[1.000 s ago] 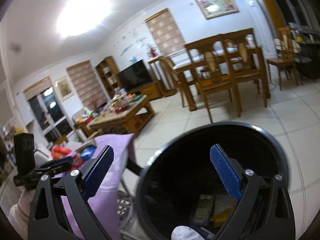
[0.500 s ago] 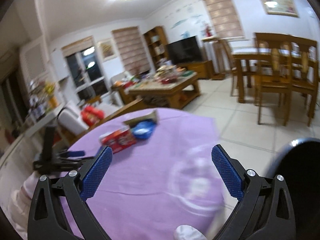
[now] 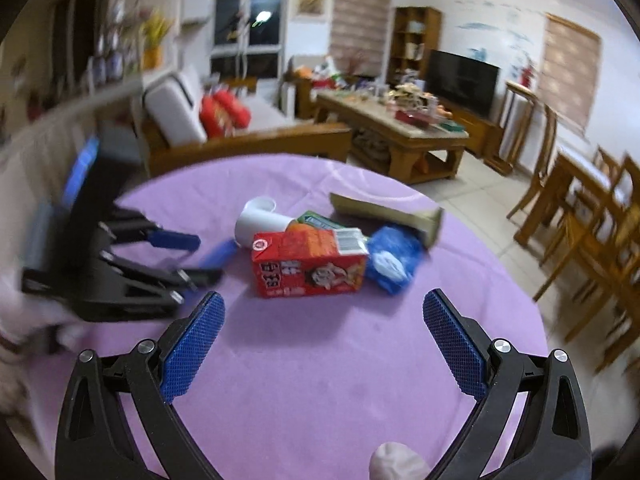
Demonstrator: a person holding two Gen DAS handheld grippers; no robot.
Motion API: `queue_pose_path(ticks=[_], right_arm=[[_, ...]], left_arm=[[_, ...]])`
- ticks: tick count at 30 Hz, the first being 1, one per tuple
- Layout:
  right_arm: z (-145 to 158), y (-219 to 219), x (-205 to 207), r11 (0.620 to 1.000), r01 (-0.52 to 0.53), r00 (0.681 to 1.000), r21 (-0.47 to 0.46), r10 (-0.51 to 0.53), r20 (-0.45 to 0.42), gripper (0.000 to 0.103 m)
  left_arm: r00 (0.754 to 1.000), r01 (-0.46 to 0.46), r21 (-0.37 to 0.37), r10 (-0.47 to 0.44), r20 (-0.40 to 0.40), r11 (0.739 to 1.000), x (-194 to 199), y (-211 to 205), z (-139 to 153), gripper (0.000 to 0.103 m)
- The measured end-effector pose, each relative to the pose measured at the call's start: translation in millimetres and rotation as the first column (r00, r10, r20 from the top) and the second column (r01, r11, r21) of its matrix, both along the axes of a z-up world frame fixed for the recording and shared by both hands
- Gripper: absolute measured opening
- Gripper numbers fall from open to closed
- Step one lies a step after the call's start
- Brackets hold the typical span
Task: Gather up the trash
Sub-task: 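Grasp the blue plastic strip with the left tool while the right tool grasps the red juice carton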
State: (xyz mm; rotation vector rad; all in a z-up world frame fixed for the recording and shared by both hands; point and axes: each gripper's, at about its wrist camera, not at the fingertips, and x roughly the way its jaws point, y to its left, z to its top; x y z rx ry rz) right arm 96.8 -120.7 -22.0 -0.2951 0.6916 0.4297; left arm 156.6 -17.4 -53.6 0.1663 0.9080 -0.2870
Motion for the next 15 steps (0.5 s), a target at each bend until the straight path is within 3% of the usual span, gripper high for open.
queue_pose_path(ticks=[1, 4, 10, 15], right_arm=[[-4.3, 3.2, 5.4, 0.999, -0.016, 1.000, -0.028, 0.016, 0.006, 0.098], [-16.0, 21.8, 27.6, 0.995, -0.047, 0.999, -0.088, 0.047, -0.002, 0.098], [-31.0, 40.7, 60.4, 0.989, -0.033, 0.999, -0.142, 0.028, -0.038, 0.098], [-44.9, 46.5, 78.0, 0.990, -0.015, 0.998, -0.137, 0.005, -0.070, 0.097]], left_arm=[[1.000, -0.010, -0.013, 0.010, -0.007, 1.000, 1.1, 5.3, 0.5, 0.016], [0.999, -0.021, -0.078, 0.019, -0.034, 0.997, 6.9, 22.5, 1.6, 0.015], [0.999, -0.046, -0.154, 0.048, 0.007, 0.987, 2.1, 44.0, 12.3, 0.015], [0.999, -0.034, -0.169, 0.040, 0.034, 0.985, -0.1, 45.3, 16.1, 0.015]])
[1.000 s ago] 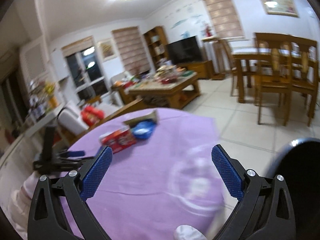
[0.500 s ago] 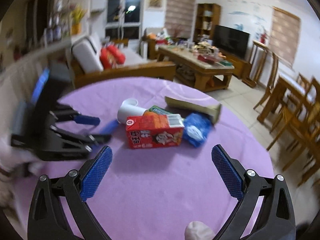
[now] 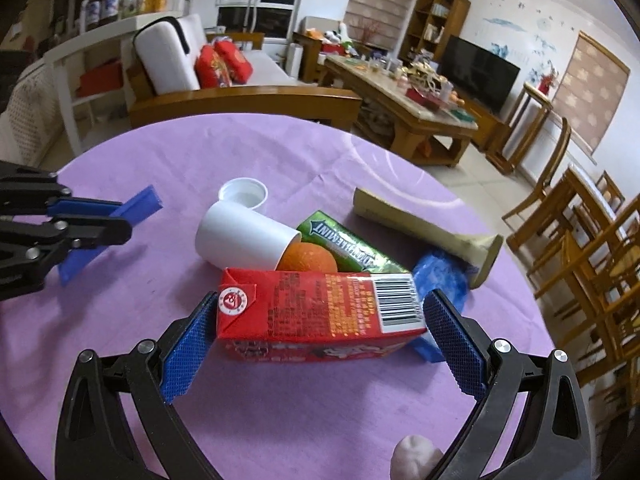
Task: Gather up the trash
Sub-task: 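Grasp the blue plastic strip with the left tool while the right tool grasps the red juice carton, then carry the blue strip and red carton over the bin and hold them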
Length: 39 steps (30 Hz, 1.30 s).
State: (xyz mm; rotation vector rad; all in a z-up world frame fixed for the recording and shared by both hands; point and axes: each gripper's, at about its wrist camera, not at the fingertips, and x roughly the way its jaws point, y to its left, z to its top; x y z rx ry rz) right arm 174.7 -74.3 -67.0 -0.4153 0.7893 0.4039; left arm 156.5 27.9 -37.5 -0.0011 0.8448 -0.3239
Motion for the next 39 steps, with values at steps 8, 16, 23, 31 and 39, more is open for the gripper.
queue_pose_path(ticks=[8, 16, 23, 31, 39], right_arm=[[3.4, -10.6, -7.4, 0.997, 0.028, 1.000, 0.072, -0.028, 0.010, 0.093], [32.0, -30.5, -44.3, 0.977, 0.045, 0.997, 0.207, -0.057, 0.053, 0.093], [58.5, -74.8, -95.2, 0.924, 0.104, 0.984, 0.367, -0.150, 0.099, 0.093], [81.6, -146.3, -150.2, 0.860, 0.185, 0.948, 0.475, -0.284, 0.145, 0.093], [94.8, -219.1, -206.3, 0.802, 0.272, 0.891, 0.531, -0.419, 0.177, 0.093]], left_arm=[[0.999, 0.007, -0.013, -0.006, 0.032, 1.000, 0.1, -0.2, 5.1, 0.015], [0.996, 0.025, -0.032, -0.022, 0.081, 0.999, -6.9, -4.9, 10.6, 0.015], [0.982, 0.122, -0.074, -0.110, 0.151, 0.990, -31.1, -33.5, 22.7, 0.015], [0.940, 0.260, -0.096, -0.229, 0.254, 0.961, -70.3, -87.0, 48.1, 0.015], [0.869, 0.425, -0.065, -0.388, 0.306, 0.903, -106.9, -168.7, 64.2, 0.015]])
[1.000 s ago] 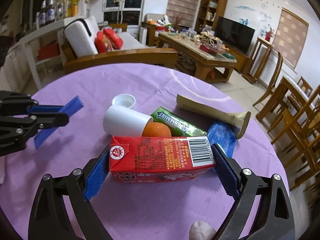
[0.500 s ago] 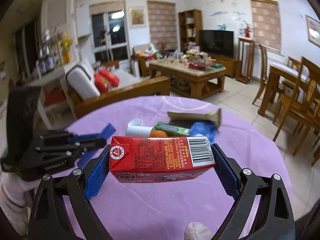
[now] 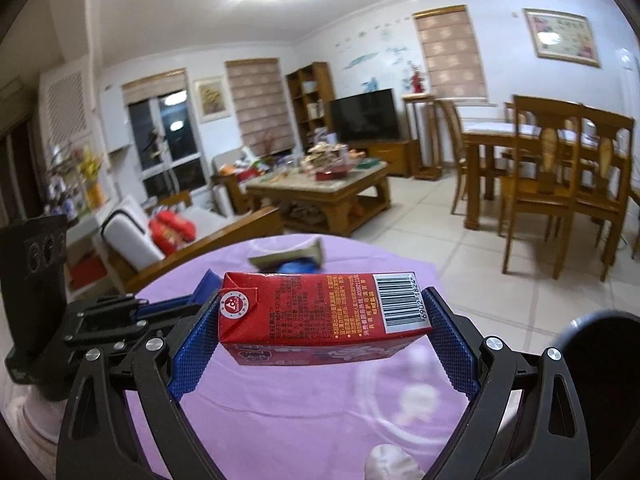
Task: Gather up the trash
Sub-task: 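Carry the blue strip and red carton over the bin and hold them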
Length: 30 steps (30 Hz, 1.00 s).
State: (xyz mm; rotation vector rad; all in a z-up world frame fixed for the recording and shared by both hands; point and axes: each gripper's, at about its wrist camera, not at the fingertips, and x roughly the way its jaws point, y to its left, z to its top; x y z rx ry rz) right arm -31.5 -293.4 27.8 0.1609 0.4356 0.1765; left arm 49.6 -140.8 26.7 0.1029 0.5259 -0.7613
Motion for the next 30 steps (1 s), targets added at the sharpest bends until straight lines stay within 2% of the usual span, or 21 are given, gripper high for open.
queue_pose_path(ticks=[8, 17, 23, 30], right_arm=[[1.5, -85.5, -61.5, 0.982, 0.185, 0.982, 0.037, -0.187, 0.037, 0.093], [-9.9, -182.1, -130.8, 0.919, 0.379, 0.921, 0.112, -0.386, 0.051, 0.093], [-21.1, -230.7, -163.6, 0.883, 0.445, 0.889, 0.148, -0.456, 0.050, 0.093], [-38.5, -267.4, -182.2, 0.852, 0.491, 0.863, 0.181, -0.505, 0.033, 0.093]], left_arm=[[0.988, 0.147, 0.000, -0.147, 0.038, 0.989, -23.5, -76.9, 8.6, 0.015], [0.959, 0.280, -0.005, -0.280, 0.053, 0.960, -43.8, -145.0, 6.8, 0.015], [0.938, 0.345, 0.002, -0.345, 0.038, 0.938, -48.3, -186.4, -1.0, 0.015], [0.925, 0.380, -0.001, -0.380, -0.014, 0.925, -51.8, -215.8, -15.2, 0.015]])
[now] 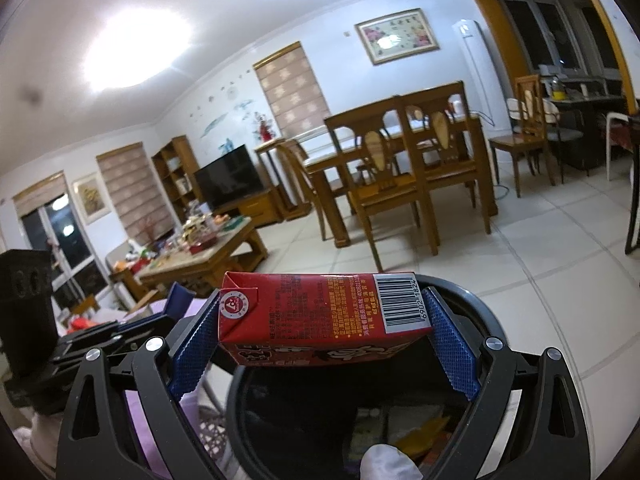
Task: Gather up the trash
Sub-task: 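Carry the blue strip and red carton over the bin and hold them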
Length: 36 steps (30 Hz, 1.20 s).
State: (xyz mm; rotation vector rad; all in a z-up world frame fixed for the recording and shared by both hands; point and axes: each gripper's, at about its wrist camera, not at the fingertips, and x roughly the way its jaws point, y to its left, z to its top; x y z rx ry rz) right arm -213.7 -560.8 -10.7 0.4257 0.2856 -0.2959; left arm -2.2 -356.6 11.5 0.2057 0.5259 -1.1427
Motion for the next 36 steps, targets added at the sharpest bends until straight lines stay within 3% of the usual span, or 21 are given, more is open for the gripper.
queue_pose_path(ticks=[13, 36], right_arm=[[-31.7, -38.4, -13.8, 0.997, 0.057, 0.998, 0.059, -0.057, -0.007, 0.093], [-53.4, -36.5, 4.1, 0.995, 0.060, 0.998, 0.074, -0.058, -0.020, 0.093]], left_arm=[[0.999, 0.046, 0.042, -0.046, -0.019, 0.998, -5.0, -38.2, -15.3, 0.015], [0.997, 0.066, 0.056, -0.064, -0.041, 0.996, -3.4, -51.5, -23.8, 0.016]])
